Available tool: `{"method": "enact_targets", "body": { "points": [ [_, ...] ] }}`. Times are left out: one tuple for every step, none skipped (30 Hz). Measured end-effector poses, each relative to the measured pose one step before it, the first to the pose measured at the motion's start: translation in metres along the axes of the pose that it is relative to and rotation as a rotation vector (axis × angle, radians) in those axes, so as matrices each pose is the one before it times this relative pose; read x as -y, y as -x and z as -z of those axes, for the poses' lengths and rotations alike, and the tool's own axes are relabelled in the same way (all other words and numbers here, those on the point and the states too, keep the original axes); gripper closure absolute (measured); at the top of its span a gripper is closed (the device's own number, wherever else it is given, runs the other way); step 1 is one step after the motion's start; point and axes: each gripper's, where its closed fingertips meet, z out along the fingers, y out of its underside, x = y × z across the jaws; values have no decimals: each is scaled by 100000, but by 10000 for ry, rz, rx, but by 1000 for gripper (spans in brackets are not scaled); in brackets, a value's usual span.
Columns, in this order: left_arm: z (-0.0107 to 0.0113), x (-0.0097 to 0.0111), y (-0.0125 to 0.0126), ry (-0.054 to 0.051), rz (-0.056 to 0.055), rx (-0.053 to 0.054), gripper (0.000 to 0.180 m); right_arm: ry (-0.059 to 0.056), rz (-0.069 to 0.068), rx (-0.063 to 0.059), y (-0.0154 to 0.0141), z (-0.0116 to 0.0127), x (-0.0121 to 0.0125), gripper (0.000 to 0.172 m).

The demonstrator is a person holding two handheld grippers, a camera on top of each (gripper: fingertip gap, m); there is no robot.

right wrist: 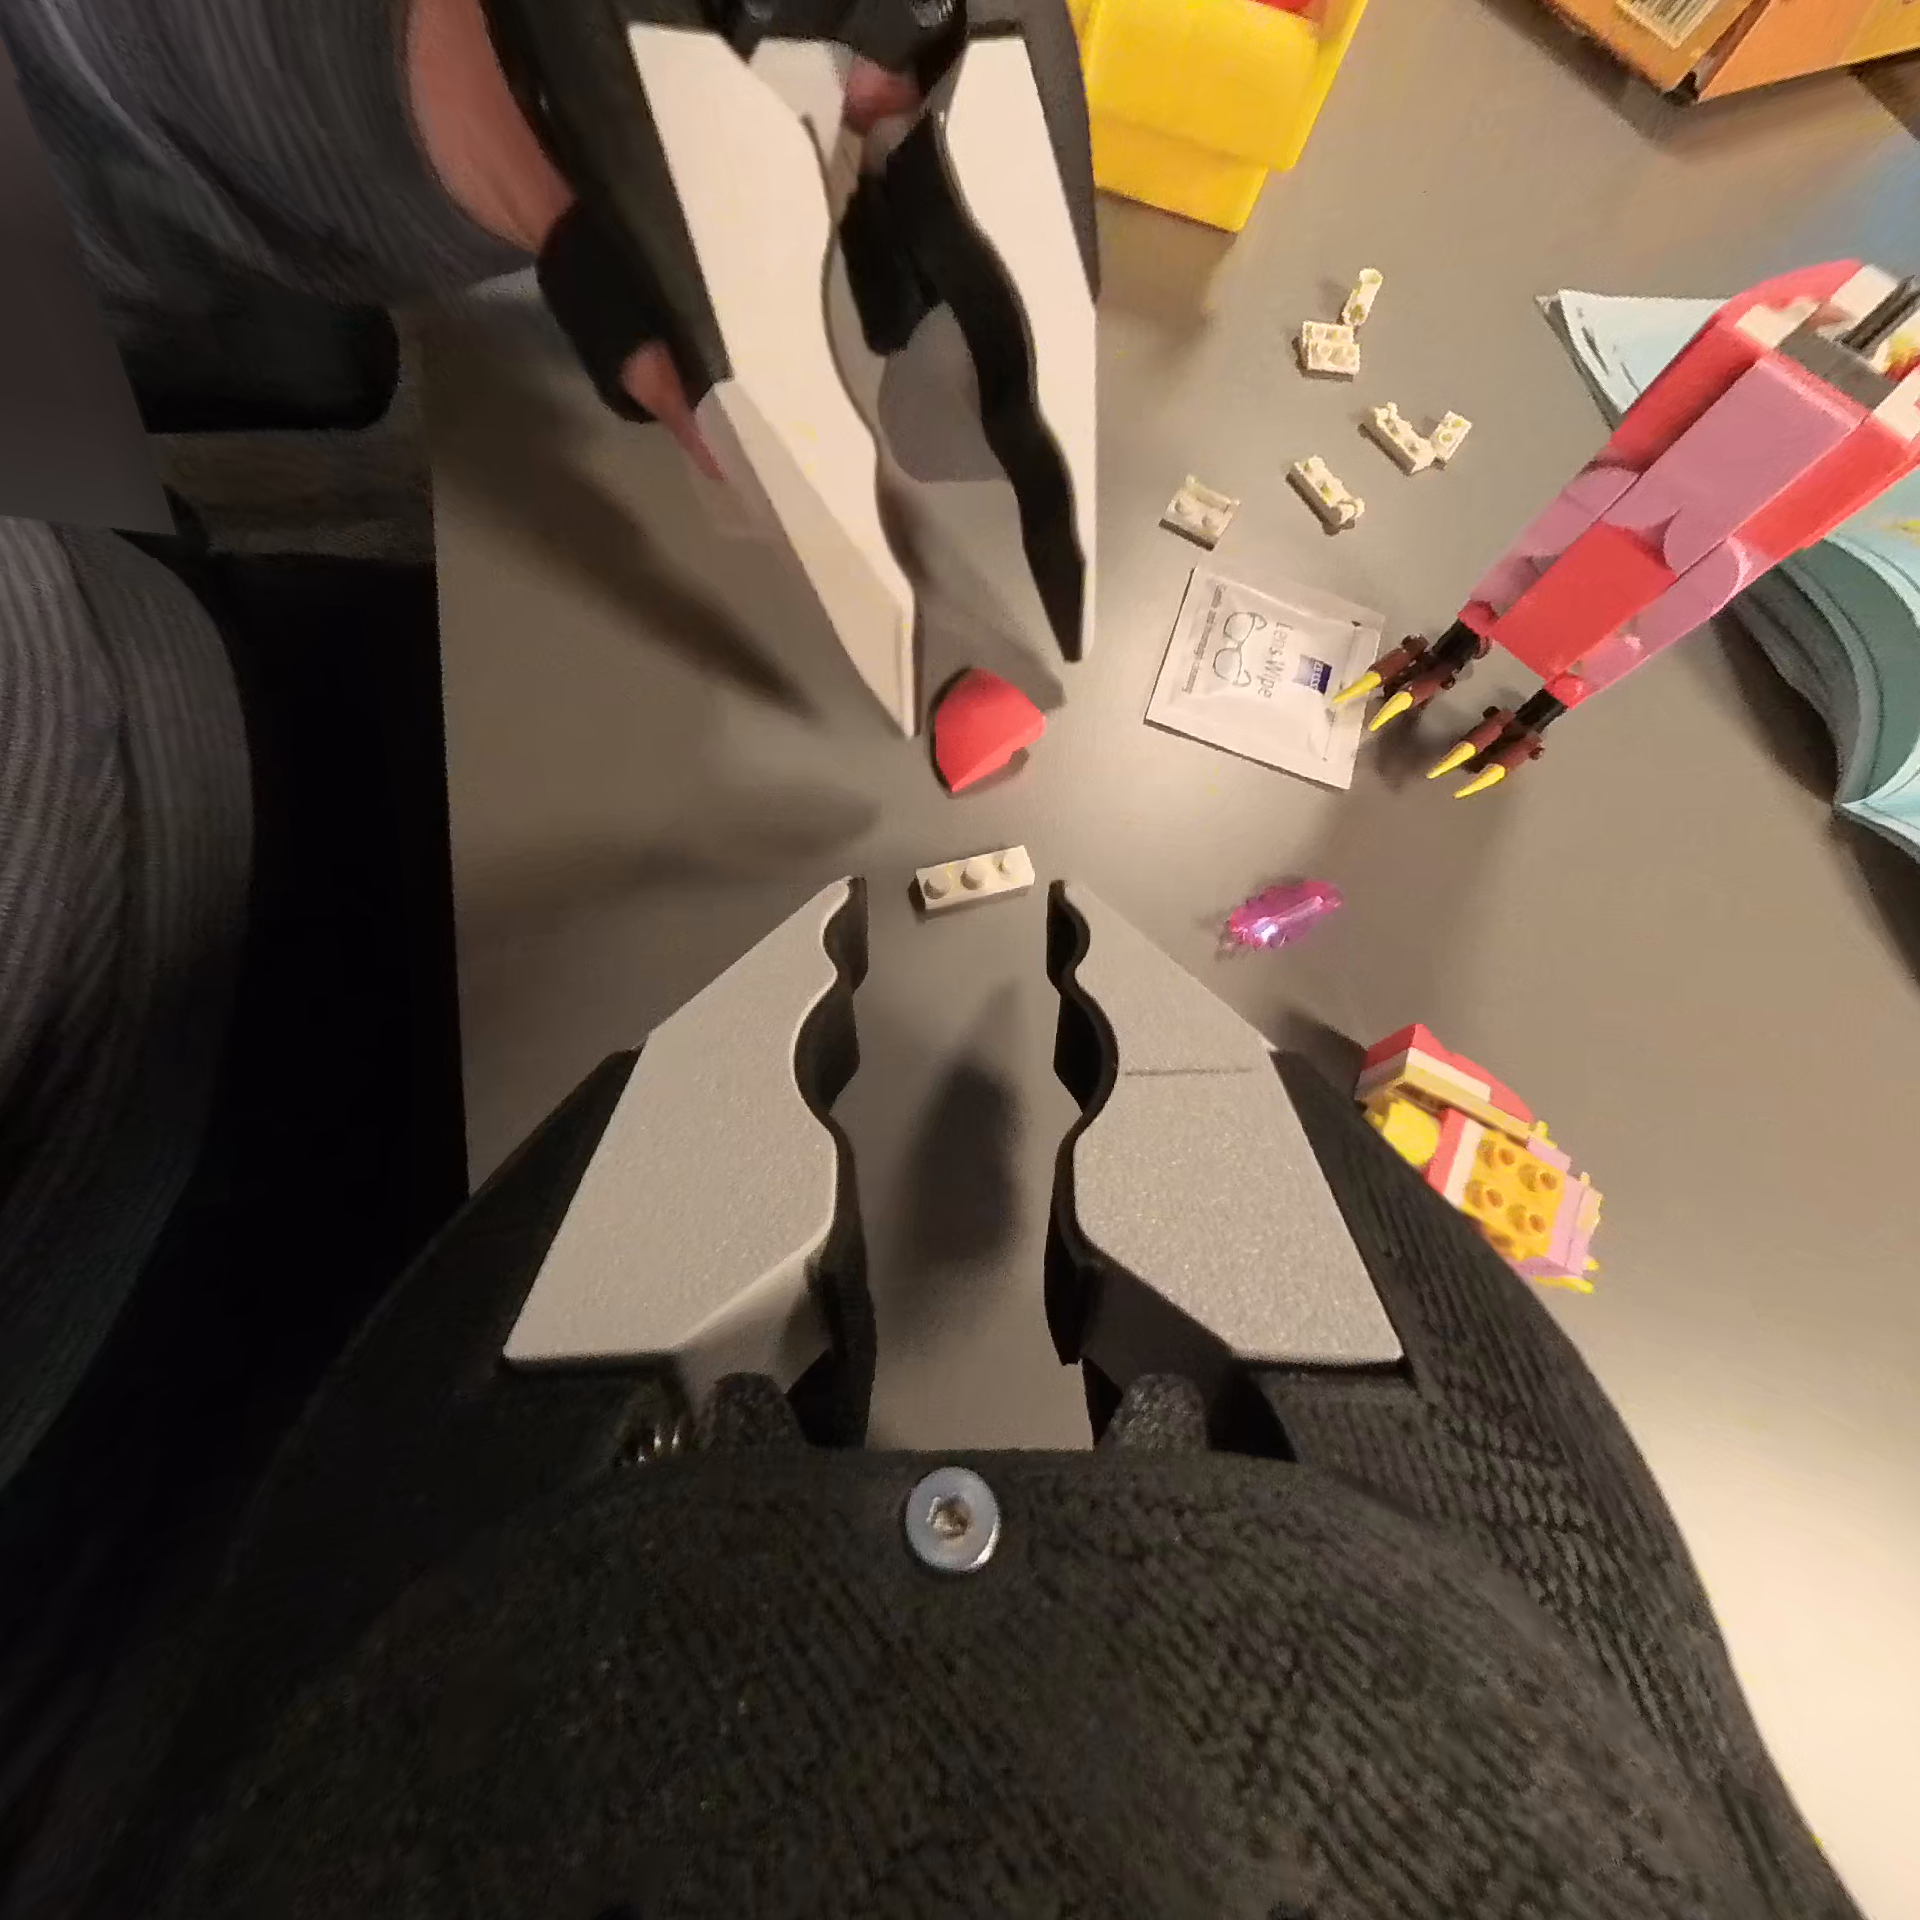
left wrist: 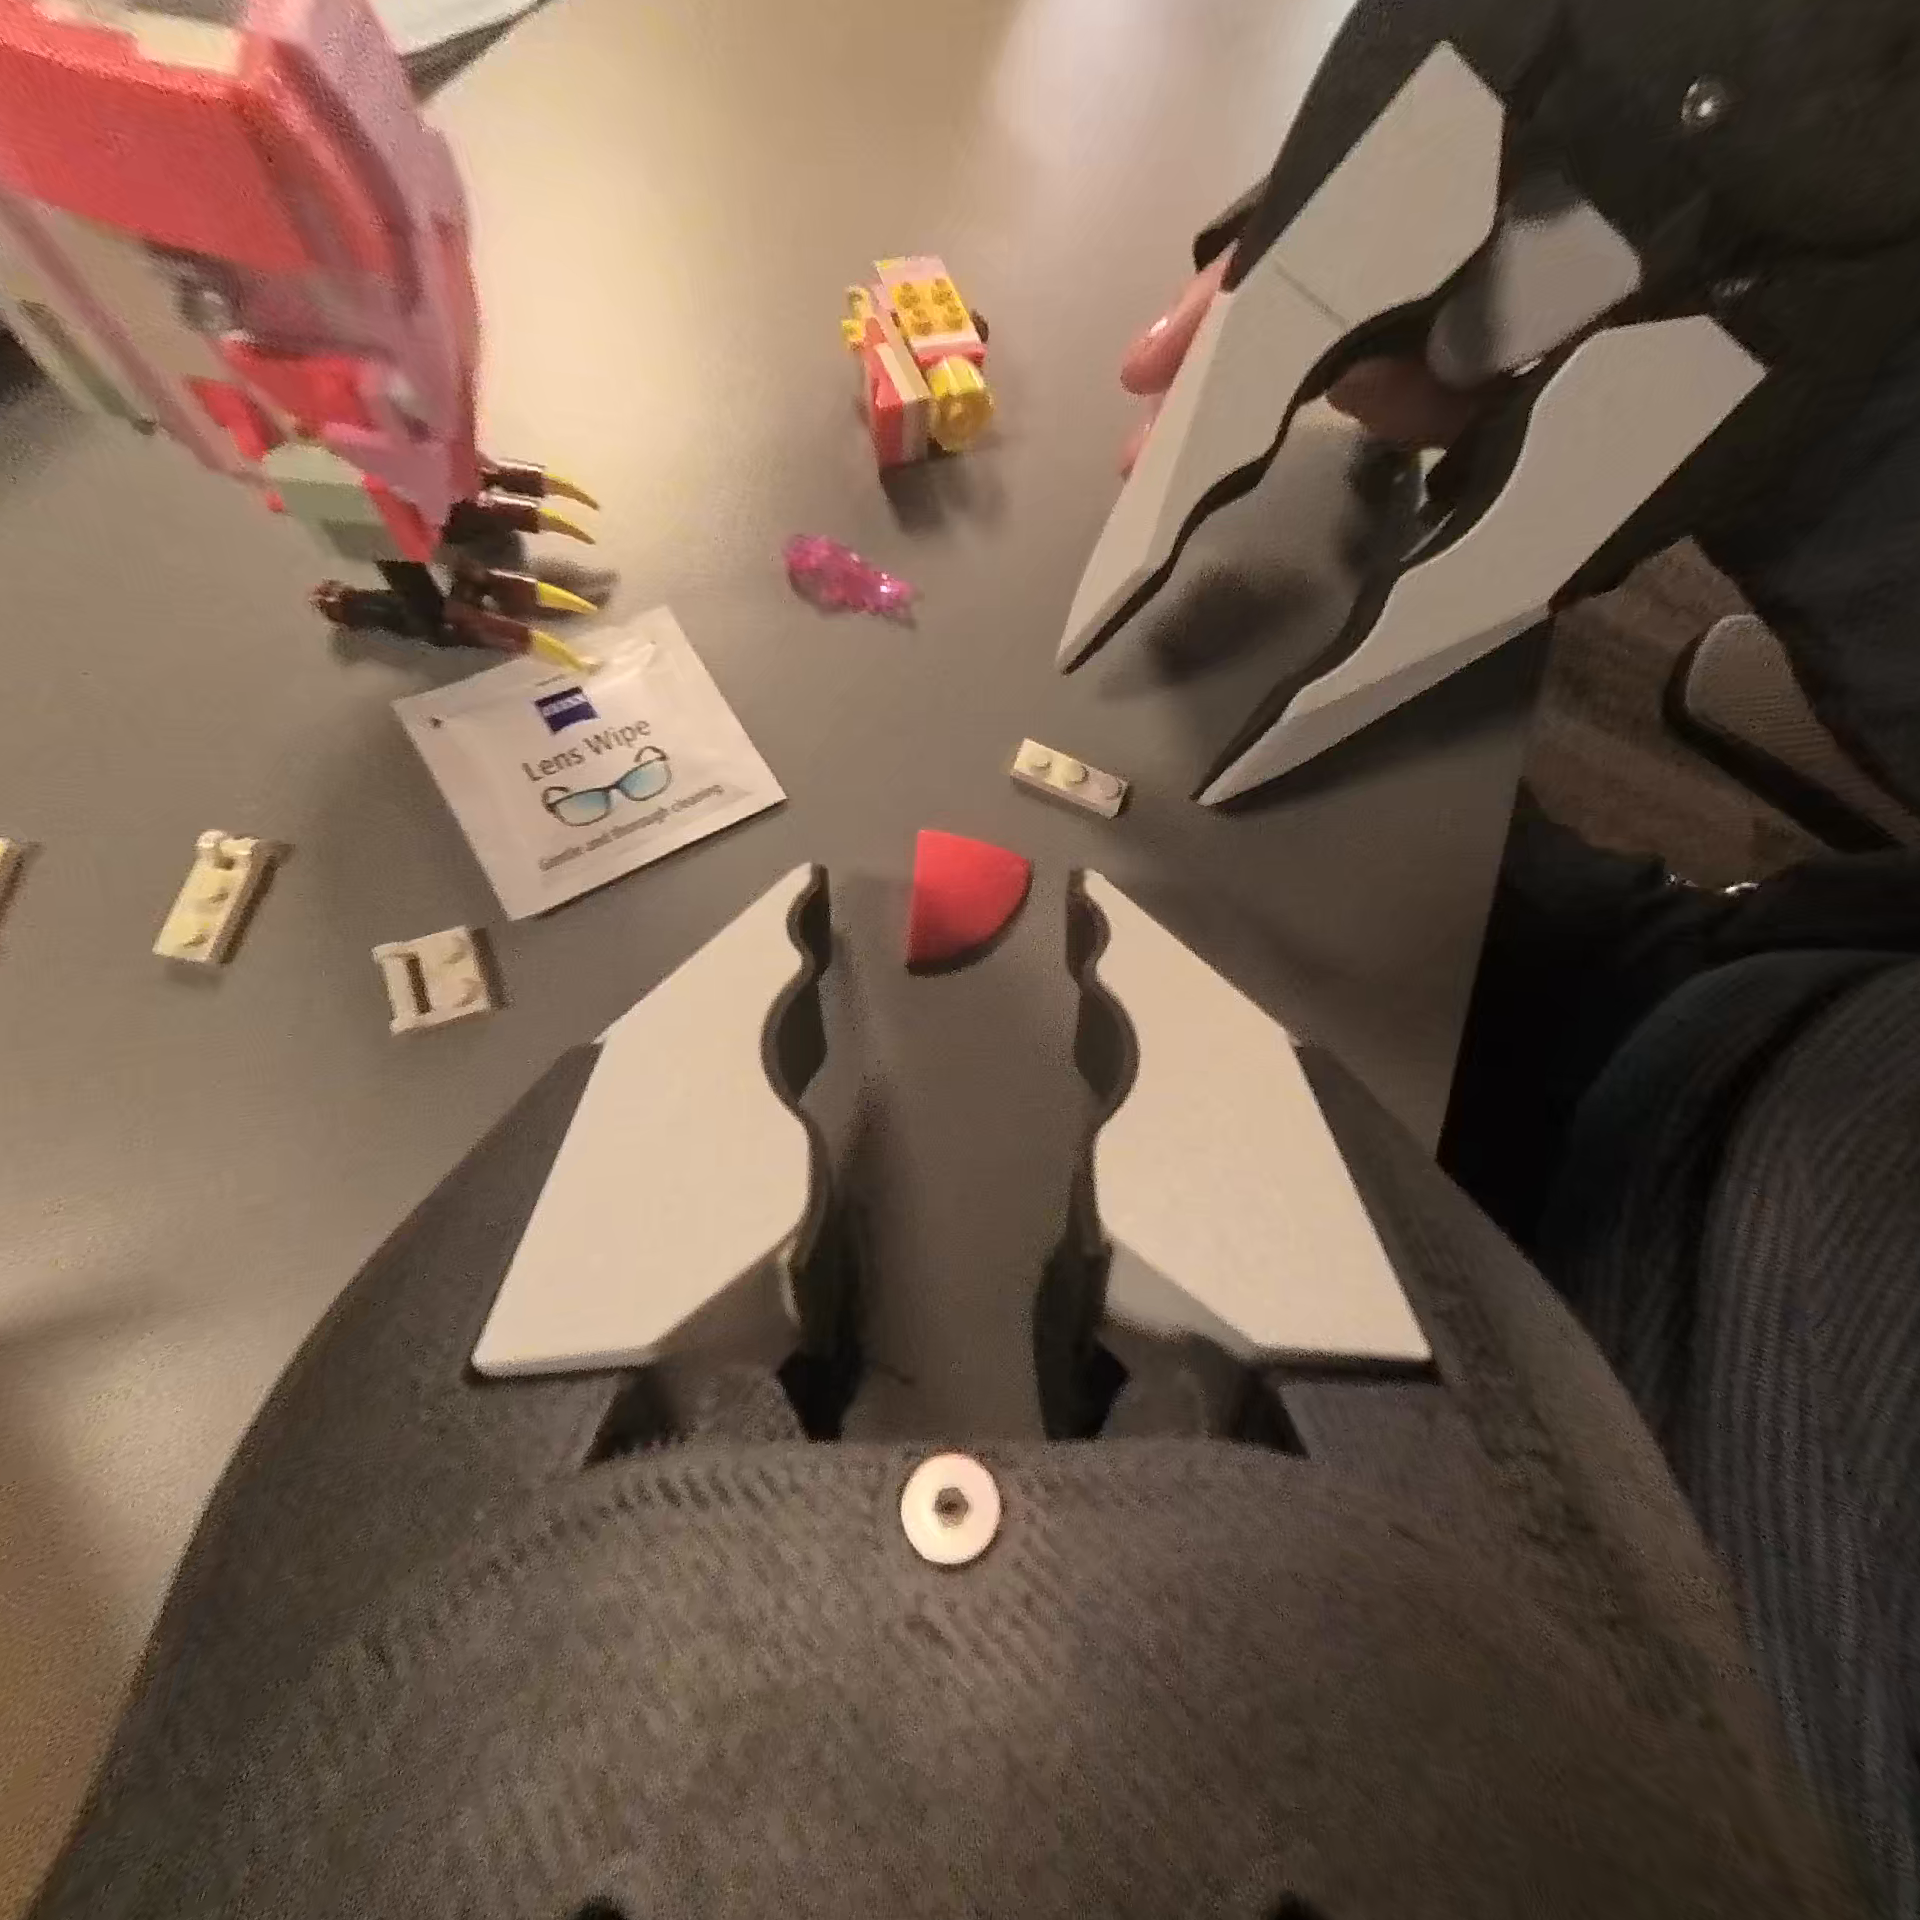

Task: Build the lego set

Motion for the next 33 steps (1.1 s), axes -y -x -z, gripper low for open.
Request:
{"method": "enact_targets", "body": {
  "points": [
    [-236, -121, -187, 119, -97, -28, 136, -13, -33, 1, 26, -18, -86, 138],
    [-203, -74, -123, 90, -81, -4, 136, -15, -25, -4, 25, -7, -42, 138],
    [-173, -43, -59, 71, -77, -1, 136, -15, -7, -34, -36, 8, -3, 138],
    [-110, 20, -25, 19, -68, -11, 136, -38, 15, -35, -55, 23, 56, 138],
    [-58, 25, -43, 36, -52, -52, 137, -59, 17, -15, -67, 32, 88, 138],
    [-14, -5, -60, 69, -65, -95, 139, -57, 1, 18, -61, 16, 78, 137],
    [27, -81, -89, 123, -90, -130, 142, -40, -12, 52, -49, 3, 54, 137],
    [68, -81, -16, 129, -95, -83, 144, -12, -12, 72, -46, -19, 15, 136],
    [90, -122, -81, 148, -136, -121, 145, 20, -1, 85, -27, -30, -41, 135],
    [72, -124, -81, 150, -155, -114, 147, 41, 17, 81, -23, -47, -57, 135],
    [54, -81, -12, 121, -139, -66, 148, 53, 34, 78, -24, -76, -70, 134],
    [25, -86, -96, 120, -180, -121, 150, 54, 49, 84, -1, -87, -60, 134],
    [9, -82, -42, 121, -201, -96, 154, 55, 52, 71, -27, -102, -50, 134],
    [-2, -60, 18, 111, -211, -65, 158, 70, 49, 65, -38, -112, -67, 134],
    [-13, -61, -101, 111, -247, -167, 163, 84, 49, 81, -24, -137, -85, 134],
    [-6, 0, -63, 66, -199, -159, 163, 83, 55, 81, -11, -134, -70, 134],
    [-7, -18, -146, 56, -203, -237, 164, 88, 59, 86, 1, -137, -83, 134],
    [-12, -14, -258, 26, -248, -316, 164, 93, 53, 87, 7, -138, -96, 134],
    [-7, 10, -141, -3, -189, -250, 165, 39, 38, 100, 34, -105, -11, 135],
    [20, 118, -105, -70, -168, -231, 166, 7, 29, 114, 63, -67, 26, 135],
    [64, 325, -217, -207, -198, -317, 170, 6, 9, 107, 44, -46, 9, 136],
    [92, 457, -83, -269, -116, -255, 173, 3, -17, 101, 29, -20, 2, 136],
    [36, 406, -87, -190, -82, -290, 177, 5, -26, 102, 50, -11, -5, 137],
    [-20, 348, -94, -121, -121, -294, 180, 6, -22, 96, 40, -16, -13, 138],
    [-70, 280, 85, -38, -74, -162, 180, 4, -17, 76, 27, -15, 3, 138],
    [-124, 92, 104, 102, -69, -129, 180, 4, -20, 63, 14, -13, -11, 138],
    [-140, -102, 221, 238, -25, -15, 180, 5, -27, 53, 1, -13, 1, 138],
    [-109, -157, 170, 254, -20, 23, 179, 5, -37, 39, -8, -12, -11, 138],
    [-55, -50, 36, 136, -11, 11, 174, 4, -33, 26, -4, 3, -8, 138],
    [-21, 65, -250, 16, -52, -116, 170, 0, -11, 2, -2, -5, 4, 138],
    [-7, 115, -268, -66, -56, -78, 165, -5, 18, -31, -14, 18, -9, 138],
    [-5, 90, -362, -84, -61, -93, 159, -7, 40, -54, -10, 43, -12, 138],
    [-24, 23, -415, -64, -56, -92, 155, -6, 38, -78, 0, 66, -28, 138]
  ]
}}
